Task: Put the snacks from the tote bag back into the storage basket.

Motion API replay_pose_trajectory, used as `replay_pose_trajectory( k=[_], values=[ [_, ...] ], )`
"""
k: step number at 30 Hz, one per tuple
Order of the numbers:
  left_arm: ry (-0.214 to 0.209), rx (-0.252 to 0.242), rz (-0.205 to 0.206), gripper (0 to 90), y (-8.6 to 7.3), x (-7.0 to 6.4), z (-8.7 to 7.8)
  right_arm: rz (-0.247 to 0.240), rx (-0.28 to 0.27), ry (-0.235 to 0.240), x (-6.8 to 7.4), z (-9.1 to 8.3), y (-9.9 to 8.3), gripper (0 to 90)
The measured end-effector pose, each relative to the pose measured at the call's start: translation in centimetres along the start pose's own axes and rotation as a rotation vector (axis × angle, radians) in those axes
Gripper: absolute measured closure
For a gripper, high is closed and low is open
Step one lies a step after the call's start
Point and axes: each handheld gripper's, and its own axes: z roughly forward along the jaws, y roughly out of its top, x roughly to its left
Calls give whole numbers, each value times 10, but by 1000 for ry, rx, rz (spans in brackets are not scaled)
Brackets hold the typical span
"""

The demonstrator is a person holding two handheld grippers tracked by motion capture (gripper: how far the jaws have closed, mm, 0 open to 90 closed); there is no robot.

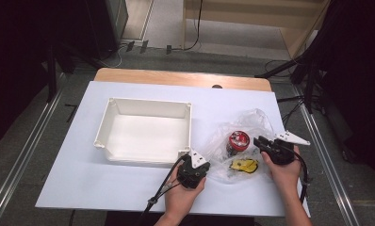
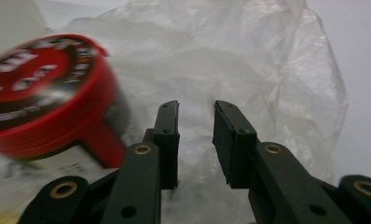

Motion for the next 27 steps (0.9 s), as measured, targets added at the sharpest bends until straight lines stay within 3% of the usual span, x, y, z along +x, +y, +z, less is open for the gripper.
replay_pose_trajectory(
  k=[5, 11, 14, 17, 20, 24, 27],
  values=[
    [2, 2, 4, 900, 0, 0, 0, -61, 34, 66, 17, -7, -6, 735],
    [-3, -1, 2, 900, 0, 0, 0, -87, 159, 32, 22, 2, -20, 767],
    [-6, -2, 1, 900, 0, 0, 0, -91, 149, 40, 23, -2, -21, 733],
    [-8, -6, 2, 900, 0, 0, 0, -80, 83, 70, 26, -14, -17, 609],
    [-4, -3, 5, 900, 0, 0, -1, -101, 29, 69, 34, -25, -10, 468],
    [-6, -1, 11, 900, 0, 0, 0, -93, 24, 86, 41, -29, 0, 331],
    [-6, -1, 12, 900, 0, 0, -1, -94, 33, 83, 45, -28, 6, 276]
  ],
)
